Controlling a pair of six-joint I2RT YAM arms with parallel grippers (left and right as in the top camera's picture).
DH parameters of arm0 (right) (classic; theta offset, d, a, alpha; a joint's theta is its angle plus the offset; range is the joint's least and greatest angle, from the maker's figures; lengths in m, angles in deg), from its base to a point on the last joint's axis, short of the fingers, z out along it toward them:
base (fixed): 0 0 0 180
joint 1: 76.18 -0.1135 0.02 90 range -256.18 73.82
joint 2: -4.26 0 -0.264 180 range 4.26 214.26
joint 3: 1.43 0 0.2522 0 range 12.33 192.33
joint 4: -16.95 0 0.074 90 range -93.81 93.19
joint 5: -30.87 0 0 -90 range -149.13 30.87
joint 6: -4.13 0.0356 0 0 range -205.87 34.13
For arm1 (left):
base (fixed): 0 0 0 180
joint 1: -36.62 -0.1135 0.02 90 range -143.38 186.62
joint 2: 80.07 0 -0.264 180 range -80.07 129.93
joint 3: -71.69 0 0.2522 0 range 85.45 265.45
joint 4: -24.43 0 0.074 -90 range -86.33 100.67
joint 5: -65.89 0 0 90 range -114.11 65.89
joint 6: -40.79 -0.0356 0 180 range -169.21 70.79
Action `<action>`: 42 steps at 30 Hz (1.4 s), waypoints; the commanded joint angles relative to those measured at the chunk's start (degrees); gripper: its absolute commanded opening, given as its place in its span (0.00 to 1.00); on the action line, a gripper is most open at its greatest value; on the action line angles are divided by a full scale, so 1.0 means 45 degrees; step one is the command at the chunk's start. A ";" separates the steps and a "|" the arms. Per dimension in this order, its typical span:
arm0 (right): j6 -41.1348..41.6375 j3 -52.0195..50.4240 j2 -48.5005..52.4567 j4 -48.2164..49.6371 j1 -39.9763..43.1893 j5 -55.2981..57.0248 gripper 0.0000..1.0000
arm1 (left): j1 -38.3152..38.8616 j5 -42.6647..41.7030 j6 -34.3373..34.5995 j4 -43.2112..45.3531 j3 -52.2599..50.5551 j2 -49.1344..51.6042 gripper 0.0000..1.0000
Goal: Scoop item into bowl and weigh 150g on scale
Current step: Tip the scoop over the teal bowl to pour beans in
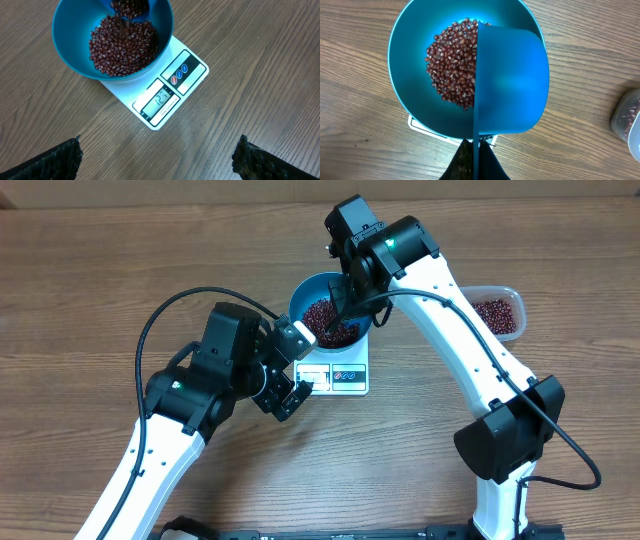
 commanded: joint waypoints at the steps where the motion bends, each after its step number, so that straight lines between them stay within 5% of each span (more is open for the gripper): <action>1: 0.0087 0.0423 -0.0631 0.0083 -0.0092 0.0199 0.04 | -0.0068 -0.0015 0.0087 0.0015 0.0073 -0.0005 1.00; 42: 0.0078 0.0413 -0.0631 0.0102 -0.0442 0.1195 0.04 | -0.0068 -0.0015 0.0087 0.0015 0.0073 -0.0005 1.00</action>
